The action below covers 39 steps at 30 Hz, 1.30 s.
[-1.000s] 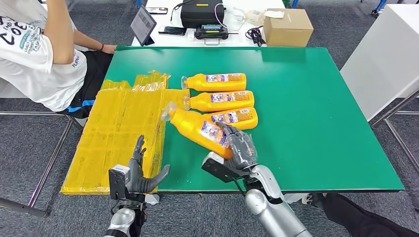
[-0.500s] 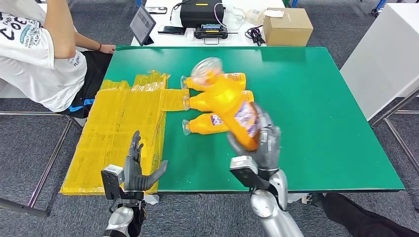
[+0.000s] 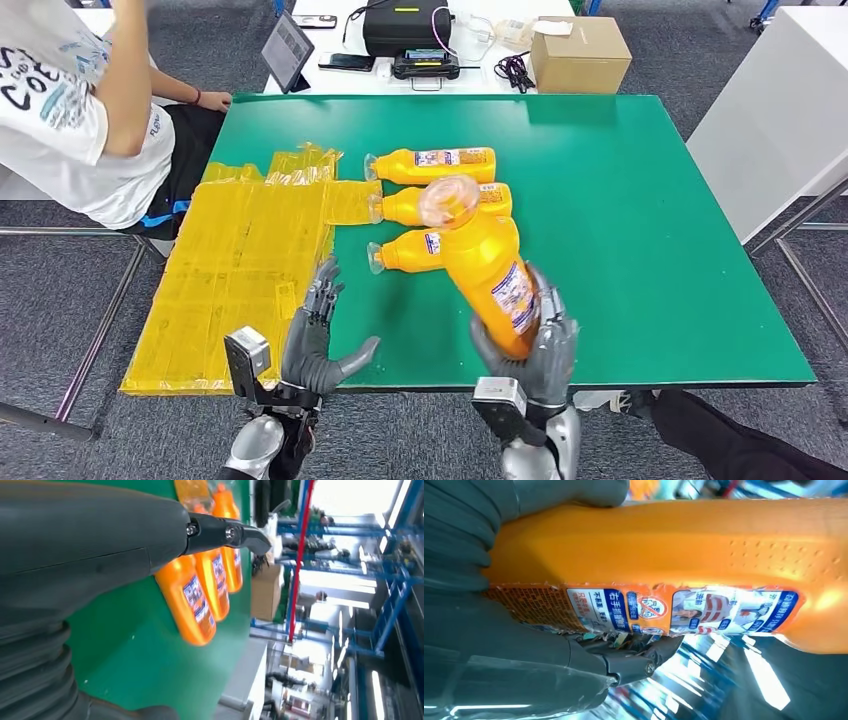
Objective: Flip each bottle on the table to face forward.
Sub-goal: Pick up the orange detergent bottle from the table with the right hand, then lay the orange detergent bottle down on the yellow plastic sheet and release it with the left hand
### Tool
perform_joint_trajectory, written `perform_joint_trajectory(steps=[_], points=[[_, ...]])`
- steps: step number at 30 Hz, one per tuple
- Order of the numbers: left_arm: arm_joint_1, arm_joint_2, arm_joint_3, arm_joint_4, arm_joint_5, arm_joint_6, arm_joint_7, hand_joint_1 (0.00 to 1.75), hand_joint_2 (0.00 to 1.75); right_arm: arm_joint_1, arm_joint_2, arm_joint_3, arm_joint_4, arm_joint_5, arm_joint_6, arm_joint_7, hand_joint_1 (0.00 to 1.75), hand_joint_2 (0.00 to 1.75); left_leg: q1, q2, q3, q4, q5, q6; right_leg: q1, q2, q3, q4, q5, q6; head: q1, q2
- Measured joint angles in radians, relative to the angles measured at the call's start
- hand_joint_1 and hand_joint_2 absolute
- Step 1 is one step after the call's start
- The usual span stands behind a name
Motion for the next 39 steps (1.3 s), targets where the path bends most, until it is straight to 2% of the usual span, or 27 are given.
perform_joint_trajectory(steps=[5, 13, 18, 30, 39], points=[[0.011, -0.001, 0.003, -0.012, -0.005, -0.018, 0.003, 0.00, 1.75, -0.006, 0.013, 0.089, 0.129, -0.118, -0.003, 0.000, 1.75, 1.75, 0.000, 0.000, 0.000, 0.000, 0.000, 0.000, 0.000, 0.000, 0.000, 0.000, 0.000, 0.000, 0.000, 0.000], [0.028, -0.001, 0.008, -0.015, 0.056, -0.109, 0.026, 0.00, 1.75, -0.039, 0.013, 0.158, 0.254, -0.140, -0.003, 0.000, 1.75, 1.75, -0.001, -0.001, 0.000, 0.000, 0.000, 0.000, -0.001, 0.000, 0.000, 0.000, 0.000, 0.000, 0.000, 0.000], [0.034, 0.000, 0.014, -0.014, 0.065, -0.114, 0.031, 0.00, 1.75, -0.070, 0.024, 0.161, 0.344, -0.141, 0.001, -0.001, 1.75, 1.75, 0.000, -0.001, 0.000, 0.000, 0.000, 0.000, -0.001, 0.000, 0.000, 0.000, 0.000, 0.000, 0.000, 0.000], [0.036, 0.002, 0.026, 0.013, 0.050, -0.112, 0.051, 0.00, 1.75, -0.128, 0.057, 0.176, 0.463, -0.011, -0.001, -0.001, 1.75, 1.75, 0.000, 0.000, 0.000, 0.000, 0.000, 0.000, -0.001, 0.000, 0.000, 0.000, 0.000, 0.000, 0.000, 0.000], [0.035, 0.002, 0.033, 0.036, 0.050, -0.119, 0.054, 0.00, 1.75, -0.149, 0.062, 0.184, 0.501, 0.008, -0.002, -0.001, 1.75, 1.75, 0.000, 0.000, 0.000, 0.000, 0.000, 0.000, -0.001, 0.000, 0.000, 0.000, 0.000, 0.000, 0.000, 0.000]])
